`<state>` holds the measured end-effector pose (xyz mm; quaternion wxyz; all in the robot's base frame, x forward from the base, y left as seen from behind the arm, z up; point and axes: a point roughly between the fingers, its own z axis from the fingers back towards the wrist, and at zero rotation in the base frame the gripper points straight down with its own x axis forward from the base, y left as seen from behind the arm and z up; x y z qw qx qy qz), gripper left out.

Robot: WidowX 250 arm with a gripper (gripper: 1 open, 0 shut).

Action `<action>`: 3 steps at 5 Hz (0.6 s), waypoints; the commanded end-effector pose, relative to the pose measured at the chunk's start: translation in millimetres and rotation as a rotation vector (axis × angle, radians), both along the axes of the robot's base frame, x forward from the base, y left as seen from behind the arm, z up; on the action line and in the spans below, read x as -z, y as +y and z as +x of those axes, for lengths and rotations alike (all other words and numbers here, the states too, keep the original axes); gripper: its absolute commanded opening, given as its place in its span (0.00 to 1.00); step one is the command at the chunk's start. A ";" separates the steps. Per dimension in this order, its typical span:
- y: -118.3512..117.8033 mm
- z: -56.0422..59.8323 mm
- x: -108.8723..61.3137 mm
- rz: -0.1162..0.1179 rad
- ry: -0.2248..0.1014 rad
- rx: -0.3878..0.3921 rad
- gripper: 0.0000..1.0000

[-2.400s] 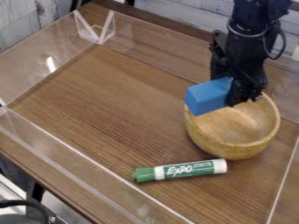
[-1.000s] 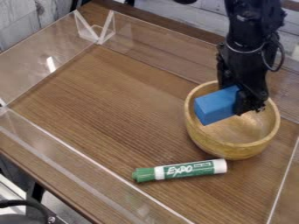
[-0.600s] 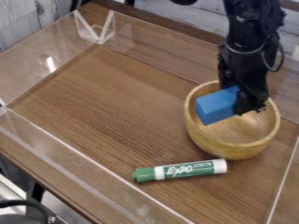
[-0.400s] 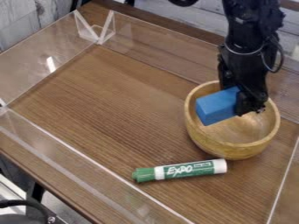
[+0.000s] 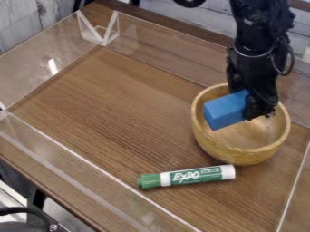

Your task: Put the blue block in the brown bowl

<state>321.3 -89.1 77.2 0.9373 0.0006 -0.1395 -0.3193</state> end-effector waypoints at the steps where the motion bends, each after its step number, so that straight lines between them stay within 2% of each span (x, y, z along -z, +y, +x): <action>1: 1.8 7.5 -24.1 -0.021 -0.078 -0.010 0.00; 3: 1.8 8.3 -24.2 -0.026 -0.085 -0.012 0.00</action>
